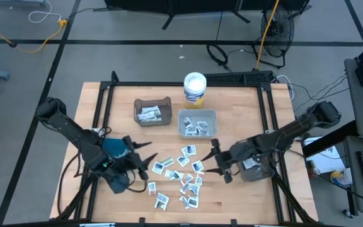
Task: Pick & Place First Aid Supplies
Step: Put the blue alcohol pad into the bottom black bin
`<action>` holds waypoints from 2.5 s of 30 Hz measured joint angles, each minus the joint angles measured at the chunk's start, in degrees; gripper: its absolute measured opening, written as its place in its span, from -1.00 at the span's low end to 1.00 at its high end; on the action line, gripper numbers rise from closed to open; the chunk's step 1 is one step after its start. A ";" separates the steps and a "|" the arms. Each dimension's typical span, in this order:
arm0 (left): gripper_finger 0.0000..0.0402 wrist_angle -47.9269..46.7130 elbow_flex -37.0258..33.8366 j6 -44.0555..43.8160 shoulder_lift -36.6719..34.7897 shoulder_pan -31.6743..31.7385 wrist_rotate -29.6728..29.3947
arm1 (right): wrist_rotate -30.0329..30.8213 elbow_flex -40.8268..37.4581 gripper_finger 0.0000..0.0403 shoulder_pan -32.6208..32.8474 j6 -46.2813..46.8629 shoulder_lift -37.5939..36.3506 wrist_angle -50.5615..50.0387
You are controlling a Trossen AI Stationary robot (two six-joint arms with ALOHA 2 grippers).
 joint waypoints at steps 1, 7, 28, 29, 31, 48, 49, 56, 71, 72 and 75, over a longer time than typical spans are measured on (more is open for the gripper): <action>0.20 3.72 -1.50 2.37 0.00 0.24 1.14 | -0.01 0.83 0.00 -0.18 -0.40 1.21 -0.03; 0.20 25.50 -11.41 10.24 0.02 1.64 7.88 | -7.52 4.84 0.00 -3.54 -0.15 10.48 -0.42; 0.20 57.70 -23.59 25.90 0.02 5.76 16.29 | -10.43 21.48 0.00 -9.51 0.61 27.67 -26.08; 0.20 58.19 -23.59 26.21 0.02 6.33 17.32 | -10.42 21.48 0.00 -9.51 0.61 27.67 -26.44; 0.20 58.95 -23.59 26.26 0.02 7.72 19.08 | -10.38 21.48 0.00 -9.51 0.42 27.94 -26.95; 0.20 59.28 -23.57 23.98 0.02 11.32 27.71 | -8.76 20.80 0.00 -8.99 -1.25 30.25 -26.21; 0.20 59.28 -23.57 24.03 0.02 11.32 27.72 | -8.76 20.80 0.00 -8.99 -1.07 30.32 -26.69; 0.20 58.89 -23.57 24.34 0.02 11.30 27.78 | -8.36 20.97 0.00 -8.78 0.22 32.44 -30.12; 0.20 57.86 -23.57 23.98 0.02 11.32 27.82 | -5.89 20.80 0.00 -8.60 5.61 32.48 -43.52; 0.20 57.86 -23.57 23.97 0.02 11.32 27.82 | -5.89 20.78 0.00 -8.60 6.16 32.48 -44.41; 0.20 57.88 -23.57 24.03 0.02 11.32 27.82 | -5.89 20.78 0.00 -8.60 7.22 32.50 -46.76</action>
